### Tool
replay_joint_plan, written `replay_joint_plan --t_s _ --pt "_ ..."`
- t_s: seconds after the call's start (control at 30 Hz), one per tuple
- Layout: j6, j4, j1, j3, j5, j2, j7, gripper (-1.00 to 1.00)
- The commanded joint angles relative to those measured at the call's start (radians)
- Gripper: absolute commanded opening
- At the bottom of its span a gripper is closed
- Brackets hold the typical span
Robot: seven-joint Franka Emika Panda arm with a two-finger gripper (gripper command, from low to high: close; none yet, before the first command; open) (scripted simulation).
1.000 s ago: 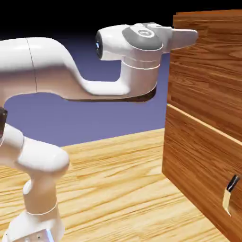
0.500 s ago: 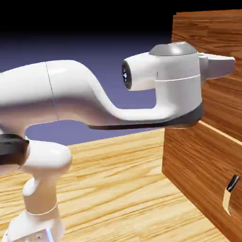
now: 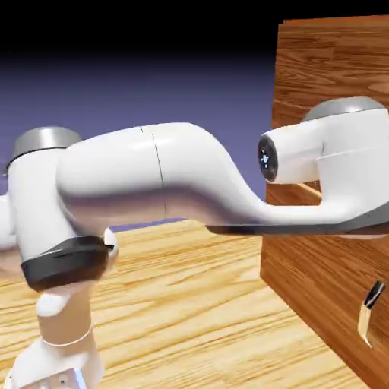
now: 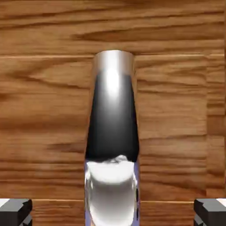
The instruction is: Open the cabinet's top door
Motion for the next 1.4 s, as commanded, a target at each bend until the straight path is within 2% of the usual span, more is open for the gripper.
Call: replay_joint_plan --t_s 0.0,0.7,1.37 --pt "-0.019 -0.034 -0.036 0.020 0.000 0.006 0.009 -1.00" --pt "-0.303 -0.606 -0.797 0.505 0.169 0.069 0.091 -1.00" --pt "-0.363 -1.005 -1.522 1.060 0.625 -0.116 -0.039 -1.00"
